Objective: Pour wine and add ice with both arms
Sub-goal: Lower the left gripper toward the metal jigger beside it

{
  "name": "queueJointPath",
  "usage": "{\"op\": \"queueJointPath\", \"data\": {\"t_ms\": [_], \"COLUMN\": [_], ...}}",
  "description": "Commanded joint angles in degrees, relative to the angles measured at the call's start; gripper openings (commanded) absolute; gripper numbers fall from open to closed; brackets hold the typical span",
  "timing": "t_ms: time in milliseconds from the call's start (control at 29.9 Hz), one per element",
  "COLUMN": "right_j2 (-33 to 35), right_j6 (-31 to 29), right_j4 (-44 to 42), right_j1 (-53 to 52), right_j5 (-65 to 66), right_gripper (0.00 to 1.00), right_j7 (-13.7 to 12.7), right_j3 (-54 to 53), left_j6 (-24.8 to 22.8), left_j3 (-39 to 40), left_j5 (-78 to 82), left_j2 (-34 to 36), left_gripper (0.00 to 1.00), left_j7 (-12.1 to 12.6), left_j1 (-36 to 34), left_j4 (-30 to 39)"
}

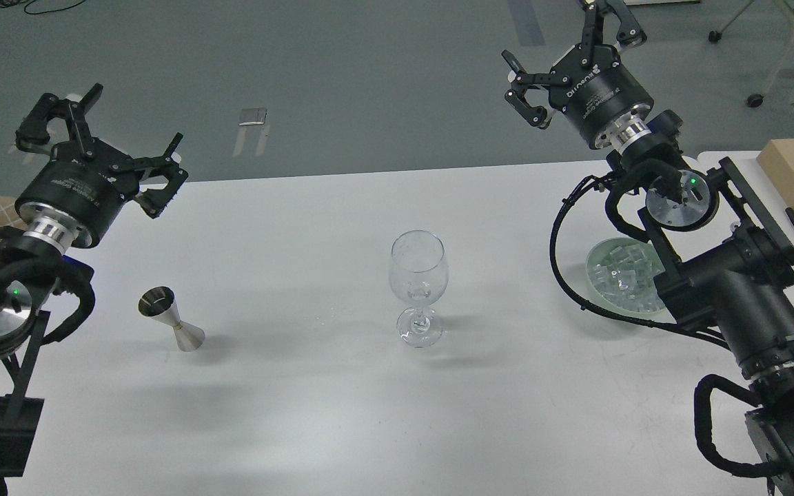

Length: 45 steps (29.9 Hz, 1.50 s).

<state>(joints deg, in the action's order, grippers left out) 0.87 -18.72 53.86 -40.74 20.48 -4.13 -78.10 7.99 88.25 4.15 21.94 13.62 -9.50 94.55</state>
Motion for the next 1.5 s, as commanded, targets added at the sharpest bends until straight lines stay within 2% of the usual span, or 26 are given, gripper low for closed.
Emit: {"op": "queueJointPath", "data": {"t_ms": [0,201,401,936,1337,1471], "right_j2": [-0.3,-0.3,-0.4,-0.8,-0.8,-0.8], "right_j6": [0.0,0.0,0.0,0.0,0.0,0.0], "right_j4": [-0.1,-0.1,-0.1,-0.4,-0.5,-0.5], "right_j1": [0.1,0.1,0.1,0.7,0.7,0.7], "right_j5": [0.1,0.1,0.1,0.1,0.2,0.2], "right_gripper": [1.0,1.0,1.0,1.0,1.0,1.0], "right_j7": [0.0,0.0,0.0,0.0,0.0,0.0], "right_j3": [0.1,0.2,0.2,0.2,0.2,0.3], "left_j6": [0.0,0.3,-0.2,-2.2,-13.3,-19.2], "left_j3": [2.7,5.0,7.4,8.7,8.8,8.9], "left_j5": [-0.6,-1.6,-1.8,-1.9,-1.8,-1.8], "left_j2": [-3.3,-6.3,-6.9,-9.1,-10.8,-11.0], "left_gripper": [0.98,0.98,0.98,0.98,0.98,0.98], "left_j7": [0.8,0.8,0.8,0.8,0.4,0.3], "left_j1": [4.7,10.4,14.3,19.4,27.5,31.3], "left_j4": [2.5,6.3,6.5,6.6,6.6,6.6]}}
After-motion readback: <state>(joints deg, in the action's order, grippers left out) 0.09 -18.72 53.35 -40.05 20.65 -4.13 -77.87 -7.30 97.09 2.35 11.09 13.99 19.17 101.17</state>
